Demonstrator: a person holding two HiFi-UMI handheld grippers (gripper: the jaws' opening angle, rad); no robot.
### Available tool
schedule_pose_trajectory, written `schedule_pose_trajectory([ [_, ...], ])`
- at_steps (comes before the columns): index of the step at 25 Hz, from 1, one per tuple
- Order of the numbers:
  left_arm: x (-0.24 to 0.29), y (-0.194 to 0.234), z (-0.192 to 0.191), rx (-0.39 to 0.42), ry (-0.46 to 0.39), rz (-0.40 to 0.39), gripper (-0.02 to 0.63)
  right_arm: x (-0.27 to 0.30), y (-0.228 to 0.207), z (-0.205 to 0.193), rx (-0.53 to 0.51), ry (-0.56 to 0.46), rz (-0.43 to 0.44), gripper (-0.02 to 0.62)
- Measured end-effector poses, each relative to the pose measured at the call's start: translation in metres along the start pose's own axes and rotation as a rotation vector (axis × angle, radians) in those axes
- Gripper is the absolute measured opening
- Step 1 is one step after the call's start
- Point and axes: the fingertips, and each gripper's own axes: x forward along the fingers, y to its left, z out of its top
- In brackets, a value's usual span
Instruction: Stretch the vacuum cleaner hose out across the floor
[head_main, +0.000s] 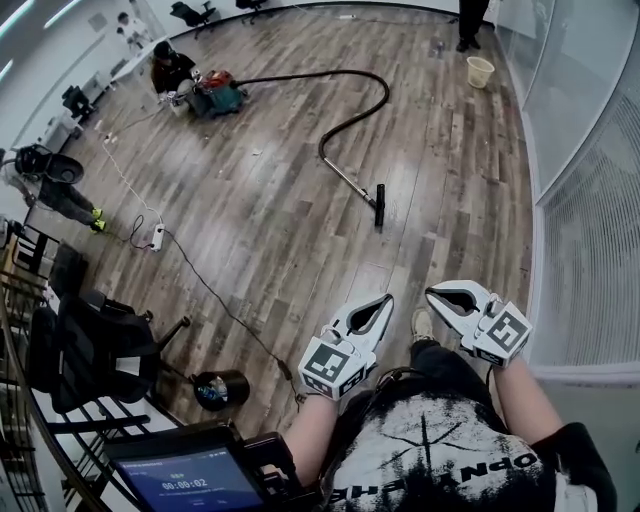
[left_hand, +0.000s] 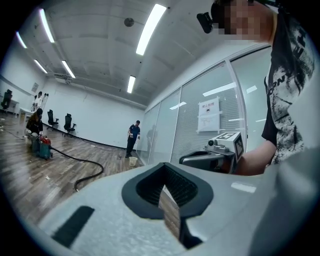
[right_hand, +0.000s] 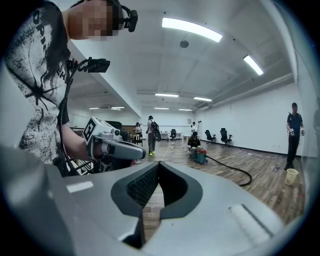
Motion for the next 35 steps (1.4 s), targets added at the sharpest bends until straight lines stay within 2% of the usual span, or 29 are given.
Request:
schedule_pose_trajectory([
  [10, 0.073, 0.067, 0.026, 0.011, 0.007, 0.106, 0.000, 0.029, -0.098, -0.001, 0.050, -0.014, 0.080, 0.008],
  [14, 0.116, 0.086, 0.042, 0.016, 0.001, 0.133, 0.000, 0.028, -0.152, -0.001, 0.074, -0.022, 0.093, 0.008],
  [17, 0.151, 0.100, 0.050, 0.014, 0.004, 0.156, 0.000, 0.026, -0.198, 0.002, 0.055, -0.048, 0.091, 0.008],
  [22, 0.201, 0.125, 0.064, 0.013, 0.004, 0.204, 0.000, 0.026, -0.261, 0.003, 0.099, -0.040, 0.113, 0.008],
  [35, 0.260, 0.174, 0.065, -0.007, 0.042, 0.270, 0.000, 0.045, -0.337, -0.030, 0.161, -0.025, 0.168, 0.008],
])
